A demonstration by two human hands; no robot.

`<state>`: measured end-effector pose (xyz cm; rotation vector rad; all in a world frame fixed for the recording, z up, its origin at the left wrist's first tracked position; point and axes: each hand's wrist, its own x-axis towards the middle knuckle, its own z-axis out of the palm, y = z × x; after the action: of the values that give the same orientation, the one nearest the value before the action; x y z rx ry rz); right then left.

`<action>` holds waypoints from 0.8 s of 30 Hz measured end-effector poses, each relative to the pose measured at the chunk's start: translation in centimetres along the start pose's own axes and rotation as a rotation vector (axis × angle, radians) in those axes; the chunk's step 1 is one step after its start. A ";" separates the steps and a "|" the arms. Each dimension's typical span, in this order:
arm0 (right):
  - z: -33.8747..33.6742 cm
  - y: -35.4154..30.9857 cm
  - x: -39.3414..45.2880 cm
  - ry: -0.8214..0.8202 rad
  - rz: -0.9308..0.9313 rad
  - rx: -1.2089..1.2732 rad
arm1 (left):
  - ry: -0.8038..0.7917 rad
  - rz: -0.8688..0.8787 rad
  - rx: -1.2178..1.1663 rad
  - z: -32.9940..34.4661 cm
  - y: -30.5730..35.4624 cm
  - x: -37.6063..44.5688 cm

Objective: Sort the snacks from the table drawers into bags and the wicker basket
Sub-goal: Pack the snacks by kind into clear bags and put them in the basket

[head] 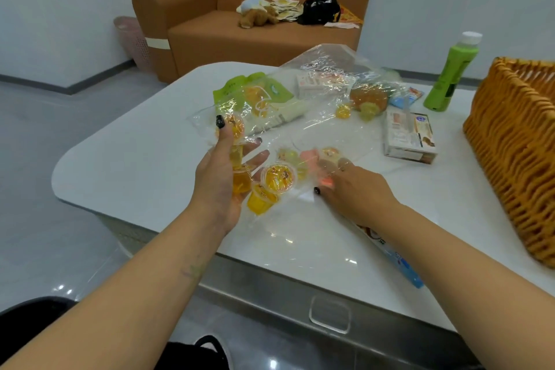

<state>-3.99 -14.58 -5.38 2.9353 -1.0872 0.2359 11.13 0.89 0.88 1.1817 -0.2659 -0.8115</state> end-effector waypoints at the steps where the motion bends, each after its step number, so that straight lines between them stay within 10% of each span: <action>1: -0.1 0.0 -0.1 -0.010 0.002 -0.021 | -0.006 0.002 0.000 0.2 0.0 -0.3; 6: -1.0 0.6 -0.8 0.058 0.066 0.134 | -0.021 0.008 -0.003 1.2 -0.1 -1.6; 14: -9.7 3.4 -4.4 0.404 0.475 1.293 | -0.101 0.043 0.034 1.9 0.2 -2.9; 24: -16.5 5.1 -10.6 -0.004 0.194 1.354 | -0.186 0.035 0.118 3.1 -1.2 -4.0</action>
<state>-17.54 -10.72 9.22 3.7965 -1.6676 1.4932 6.04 1.25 1.83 1.2099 -0.4919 -0.8857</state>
